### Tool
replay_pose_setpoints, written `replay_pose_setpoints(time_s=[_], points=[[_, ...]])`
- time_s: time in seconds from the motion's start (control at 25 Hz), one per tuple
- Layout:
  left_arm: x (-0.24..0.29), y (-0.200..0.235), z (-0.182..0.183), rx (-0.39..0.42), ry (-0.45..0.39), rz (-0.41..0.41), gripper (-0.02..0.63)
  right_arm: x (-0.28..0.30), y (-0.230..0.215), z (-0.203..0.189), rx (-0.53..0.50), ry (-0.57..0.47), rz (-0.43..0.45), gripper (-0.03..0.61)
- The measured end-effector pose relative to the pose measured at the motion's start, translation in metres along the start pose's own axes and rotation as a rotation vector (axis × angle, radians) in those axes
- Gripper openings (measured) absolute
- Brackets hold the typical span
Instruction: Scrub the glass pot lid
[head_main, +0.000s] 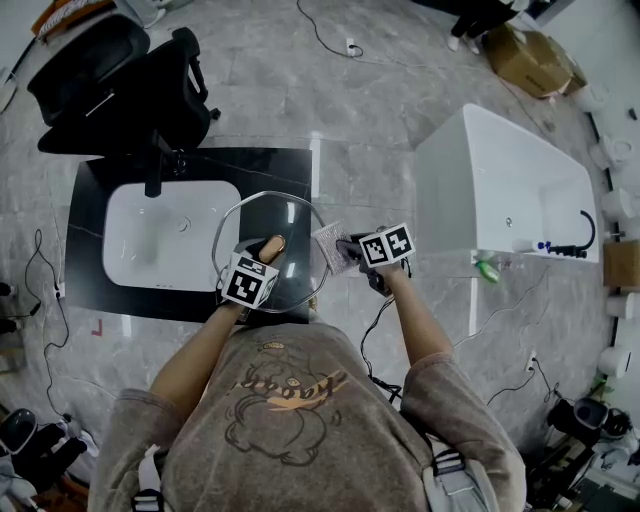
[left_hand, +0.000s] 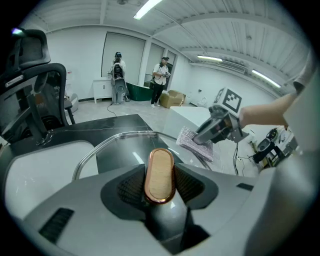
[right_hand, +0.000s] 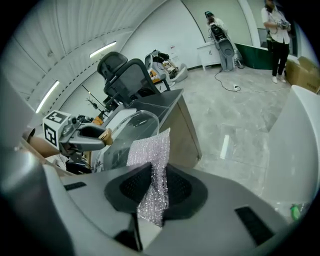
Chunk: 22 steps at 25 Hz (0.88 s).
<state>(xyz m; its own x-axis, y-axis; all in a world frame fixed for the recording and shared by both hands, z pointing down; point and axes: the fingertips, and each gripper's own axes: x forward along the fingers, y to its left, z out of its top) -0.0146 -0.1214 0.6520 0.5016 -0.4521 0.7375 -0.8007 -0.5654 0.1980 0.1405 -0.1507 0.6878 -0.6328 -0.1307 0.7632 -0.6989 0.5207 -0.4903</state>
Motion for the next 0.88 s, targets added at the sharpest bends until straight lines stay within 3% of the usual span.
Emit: replay_pose_setpoints(time_s=[0.48,0.88], points=[[0.001,-0.002,-0.002,-0.001,0.001,-0.010,0.193,0.038,-0.018,0.086,0.015,0.014,-0.008,0.091],[0.004,-0.005,-0.004,-0.013,0.006,-0.008,0.192,0.077,0.011,0.141,-0.109,0.073,-0.028,0.091]])
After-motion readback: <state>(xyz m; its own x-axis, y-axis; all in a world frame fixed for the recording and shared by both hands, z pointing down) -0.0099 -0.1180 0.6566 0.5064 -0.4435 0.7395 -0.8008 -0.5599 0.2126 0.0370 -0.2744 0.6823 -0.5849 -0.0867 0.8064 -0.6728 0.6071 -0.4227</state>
